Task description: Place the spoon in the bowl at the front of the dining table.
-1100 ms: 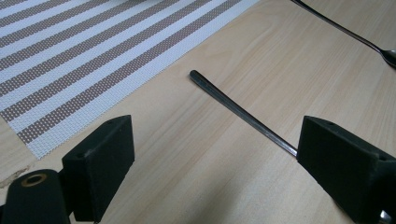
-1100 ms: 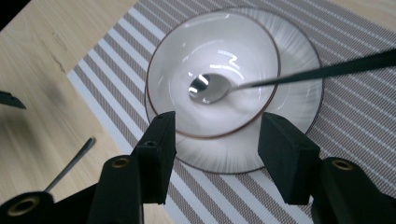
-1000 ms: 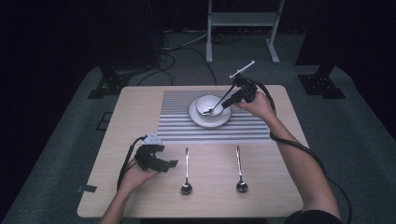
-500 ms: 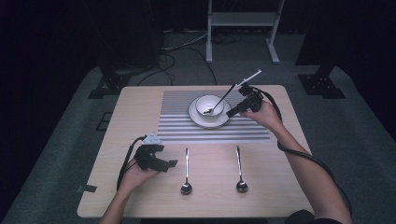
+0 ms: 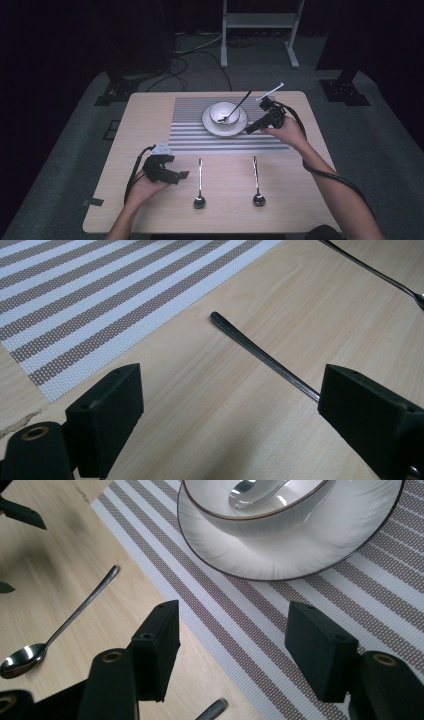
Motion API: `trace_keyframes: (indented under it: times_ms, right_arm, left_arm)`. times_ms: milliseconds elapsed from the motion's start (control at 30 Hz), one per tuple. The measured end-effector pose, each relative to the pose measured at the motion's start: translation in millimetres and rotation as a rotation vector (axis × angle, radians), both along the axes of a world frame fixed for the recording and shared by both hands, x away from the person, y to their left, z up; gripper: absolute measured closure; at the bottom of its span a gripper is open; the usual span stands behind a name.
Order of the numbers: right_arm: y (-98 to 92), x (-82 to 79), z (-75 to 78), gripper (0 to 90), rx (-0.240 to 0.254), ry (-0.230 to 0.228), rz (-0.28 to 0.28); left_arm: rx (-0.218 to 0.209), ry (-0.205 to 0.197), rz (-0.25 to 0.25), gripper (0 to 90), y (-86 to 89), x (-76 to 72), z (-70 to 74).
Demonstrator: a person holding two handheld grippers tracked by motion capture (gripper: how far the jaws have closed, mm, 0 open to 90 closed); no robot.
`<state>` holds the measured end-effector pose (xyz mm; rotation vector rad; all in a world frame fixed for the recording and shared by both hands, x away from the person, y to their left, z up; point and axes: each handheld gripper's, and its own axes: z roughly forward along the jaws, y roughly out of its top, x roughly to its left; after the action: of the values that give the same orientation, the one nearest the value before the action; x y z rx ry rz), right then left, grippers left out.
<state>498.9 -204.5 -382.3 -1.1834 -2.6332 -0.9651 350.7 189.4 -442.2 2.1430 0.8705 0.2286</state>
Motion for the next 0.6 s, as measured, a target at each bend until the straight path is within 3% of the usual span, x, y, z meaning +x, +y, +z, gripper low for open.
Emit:
trace_keyframes:
  times_ms: [367,600]
  right_arm:
    - [-11.1,-16.3,-10.7,34.7,0.014,-0.004,-0.002]
    - [-18.2,-26.4,-19.5,31.3,0.049,0.0,-0.008]
  left_arm:
    - [-0.001,-0.002,0.004,9.6,0.1,0.4,-0.5]
    - [-0.004,0.002,0.006,9.2,0.6,0.4,-0.6]
